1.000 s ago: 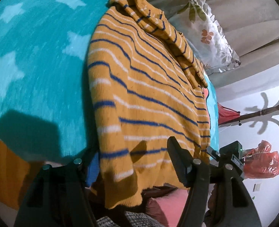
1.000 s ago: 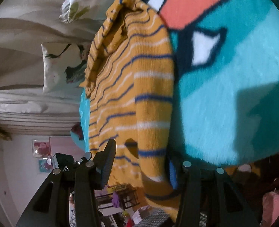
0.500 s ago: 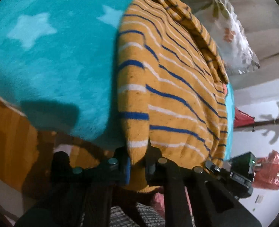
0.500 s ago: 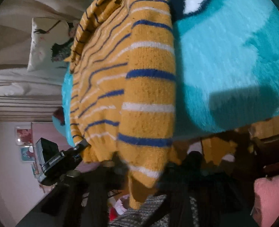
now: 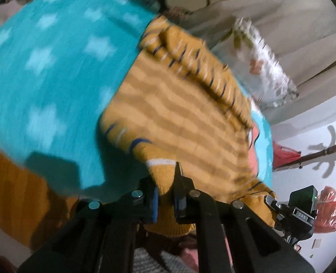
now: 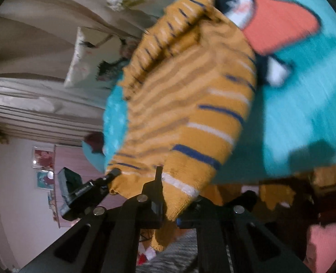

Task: Fold small clothes

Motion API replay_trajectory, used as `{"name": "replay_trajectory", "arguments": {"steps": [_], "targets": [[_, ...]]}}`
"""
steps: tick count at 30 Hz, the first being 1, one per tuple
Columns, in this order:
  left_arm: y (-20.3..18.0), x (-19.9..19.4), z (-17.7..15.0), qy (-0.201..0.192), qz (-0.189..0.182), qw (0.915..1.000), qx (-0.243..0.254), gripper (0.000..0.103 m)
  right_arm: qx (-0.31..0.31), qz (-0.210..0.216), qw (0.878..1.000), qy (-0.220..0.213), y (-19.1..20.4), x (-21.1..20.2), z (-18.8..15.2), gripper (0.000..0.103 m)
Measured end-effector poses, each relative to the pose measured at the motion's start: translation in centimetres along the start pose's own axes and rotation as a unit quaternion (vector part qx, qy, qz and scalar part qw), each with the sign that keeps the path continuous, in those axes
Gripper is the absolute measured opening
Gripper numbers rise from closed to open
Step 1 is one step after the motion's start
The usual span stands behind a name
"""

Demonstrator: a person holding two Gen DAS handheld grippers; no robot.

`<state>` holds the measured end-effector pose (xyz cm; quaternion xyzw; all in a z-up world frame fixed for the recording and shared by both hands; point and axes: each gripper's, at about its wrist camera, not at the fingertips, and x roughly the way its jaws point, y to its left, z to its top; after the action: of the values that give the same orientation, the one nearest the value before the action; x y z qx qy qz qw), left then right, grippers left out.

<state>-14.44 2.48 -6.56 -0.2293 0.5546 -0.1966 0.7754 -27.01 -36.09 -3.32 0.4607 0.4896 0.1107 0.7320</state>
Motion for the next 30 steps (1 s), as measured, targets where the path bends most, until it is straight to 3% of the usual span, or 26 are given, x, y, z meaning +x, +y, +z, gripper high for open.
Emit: {"name": "replay_trajectory", "arguments": {"steps": [4,10,14,19,22,24,26,30], "targets": [[-3.3,1.4,7.4,-0.021,-0.004,0.9992,0.033,0.009,-0.006,0.002,0.999,-0.034,2.5,0.1,6.4,0.008],[-8.8,7.2,18.6,-0.05,0.029,0.993,0.103,0.009,-0.011,-0.026,0.996,-0.083,5.8,3.7,17.6,0.008],[-9.9,13.2,23.2,-0.02,0.049,0.9921,0.114,0.009,0.011,-0.064,0.994,-0.092,4.6,7.1,23.4,0.008],[-8.6,17.2,25.4,0.022,0.035,0.9943,0.098,0.011,0.066,-0.083,0.991,-0.083,1.5,10.3,26.8,0.011],[-7.8,17.9,26.0,0.033,0.016,0.9956,0.086,0.013,0.097,-0.054,0.989,-0.094,0.3,10.7,28.1,0.016],[-7.5,18.2,26.4,0.042,-0.002,0.9964,0.074,0.016,0.117,-0.054,0.984,-0.12,-0.2,10.5,29.1,0.033],[-7.3,18.1,26.6,0.048,-0.022,0.9965,0.065,0.027,0.14,-0.05,0.979,-0.137,-1.1,10.1,30.0,0.045],[-6.6,17.5,27.4,0.038,-0.071,0.9965,0.024,0.053,0.168,-0.064,0.974,-0.139,-2.4,11.1,31.6,0.046]]}}
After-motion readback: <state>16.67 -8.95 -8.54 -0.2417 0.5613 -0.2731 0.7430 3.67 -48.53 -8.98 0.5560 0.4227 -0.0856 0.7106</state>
